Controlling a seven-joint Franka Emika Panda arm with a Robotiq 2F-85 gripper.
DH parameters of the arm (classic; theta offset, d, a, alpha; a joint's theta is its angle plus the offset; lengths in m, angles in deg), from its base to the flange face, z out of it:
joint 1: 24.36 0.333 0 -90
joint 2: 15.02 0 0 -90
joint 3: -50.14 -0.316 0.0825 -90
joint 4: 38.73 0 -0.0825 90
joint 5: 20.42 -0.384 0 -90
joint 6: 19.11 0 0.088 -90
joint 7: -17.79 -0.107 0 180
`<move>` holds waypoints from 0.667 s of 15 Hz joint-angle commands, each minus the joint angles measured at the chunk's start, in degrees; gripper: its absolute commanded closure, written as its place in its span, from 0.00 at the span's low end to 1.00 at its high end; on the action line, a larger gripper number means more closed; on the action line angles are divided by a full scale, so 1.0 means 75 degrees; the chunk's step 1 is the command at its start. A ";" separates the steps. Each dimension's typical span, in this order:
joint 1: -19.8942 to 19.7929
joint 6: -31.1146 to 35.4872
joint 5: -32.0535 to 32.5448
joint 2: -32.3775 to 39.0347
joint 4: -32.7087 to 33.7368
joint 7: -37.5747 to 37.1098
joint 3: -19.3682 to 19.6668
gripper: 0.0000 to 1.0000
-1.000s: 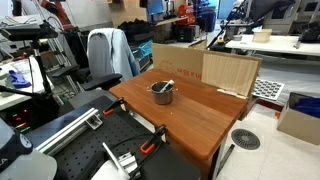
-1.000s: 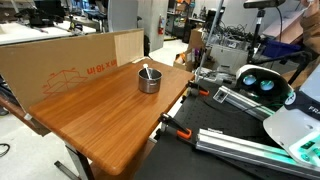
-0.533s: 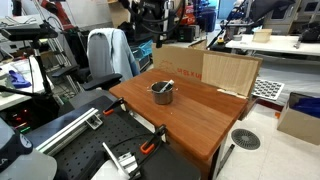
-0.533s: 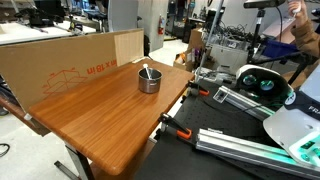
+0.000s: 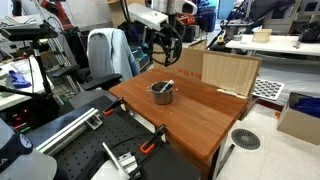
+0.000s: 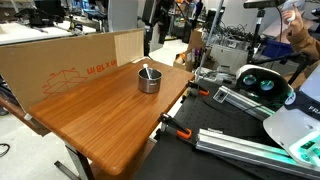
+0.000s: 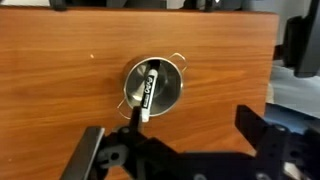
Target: Remove the marker from the silver pot.
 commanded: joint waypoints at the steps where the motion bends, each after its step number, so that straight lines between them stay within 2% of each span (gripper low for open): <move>1: -0.0223 0.0329 -0.0614 0.0431 0.0125 0.0065 -0.0286 0.00; 3: -0.0253 0.0482 -0.0598 0.0661 0.0117 -0.0134 -0.0349 0.00; 7: -0.0281 0.1293 -0.0301 0.1080 0.0073 -0.1249 -0.0360 0.00; 10: -0.0268 0.1584 -0.0061 0.1366 0.0101 -0.2008 -0.0351 0.00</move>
